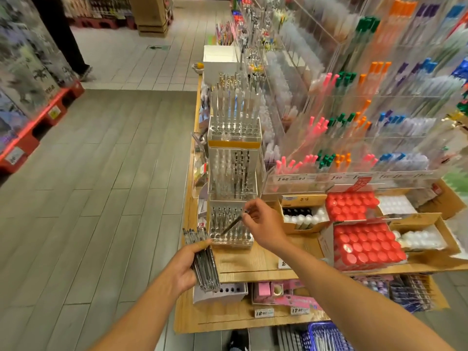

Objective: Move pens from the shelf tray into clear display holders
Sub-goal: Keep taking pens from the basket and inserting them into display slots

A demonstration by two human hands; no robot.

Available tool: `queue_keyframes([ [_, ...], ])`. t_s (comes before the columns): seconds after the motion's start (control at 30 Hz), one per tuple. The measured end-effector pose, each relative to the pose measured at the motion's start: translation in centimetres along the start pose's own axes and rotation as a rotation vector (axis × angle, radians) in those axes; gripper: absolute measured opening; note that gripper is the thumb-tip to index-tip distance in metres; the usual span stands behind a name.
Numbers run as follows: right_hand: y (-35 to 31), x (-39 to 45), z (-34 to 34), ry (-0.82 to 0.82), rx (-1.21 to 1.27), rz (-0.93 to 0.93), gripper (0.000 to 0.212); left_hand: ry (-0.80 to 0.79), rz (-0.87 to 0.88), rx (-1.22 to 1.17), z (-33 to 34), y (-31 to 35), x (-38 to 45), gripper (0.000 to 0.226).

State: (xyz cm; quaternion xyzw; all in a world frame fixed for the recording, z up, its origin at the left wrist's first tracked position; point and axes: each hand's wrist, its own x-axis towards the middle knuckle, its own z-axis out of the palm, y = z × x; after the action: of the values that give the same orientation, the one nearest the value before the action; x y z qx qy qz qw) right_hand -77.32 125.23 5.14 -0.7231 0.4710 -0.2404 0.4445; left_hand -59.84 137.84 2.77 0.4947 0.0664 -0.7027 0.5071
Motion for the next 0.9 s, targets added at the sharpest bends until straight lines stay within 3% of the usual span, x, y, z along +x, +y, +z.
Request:
queue_keyframes([
  [0.07,-0.6,0.5,0.6,-0.041,-0.061,-0.041,0.022,-0.008,0.002,-0.037,-0.3,0.4,0.7,0.017],
  [0.2,-1.2,1.5,1.6,-0.130,-0.267,-0.098,0.012,-0.011,0.007,-0.020,-0.8,1.5,1.9,0.024],
  [0.43,-1.1,2.5,3.0,-0.155,-0.519,-0.142,0.020,-0.046,-0.044,0.022,-1.3,3.3,3.3,0.025],
  [0.9,-1.7,3.4,4.0,-0.181,-0.542,-0.093,0.024,-0.066,-0.057,0.078,-2.0,5.1,4.6,0.025],
])
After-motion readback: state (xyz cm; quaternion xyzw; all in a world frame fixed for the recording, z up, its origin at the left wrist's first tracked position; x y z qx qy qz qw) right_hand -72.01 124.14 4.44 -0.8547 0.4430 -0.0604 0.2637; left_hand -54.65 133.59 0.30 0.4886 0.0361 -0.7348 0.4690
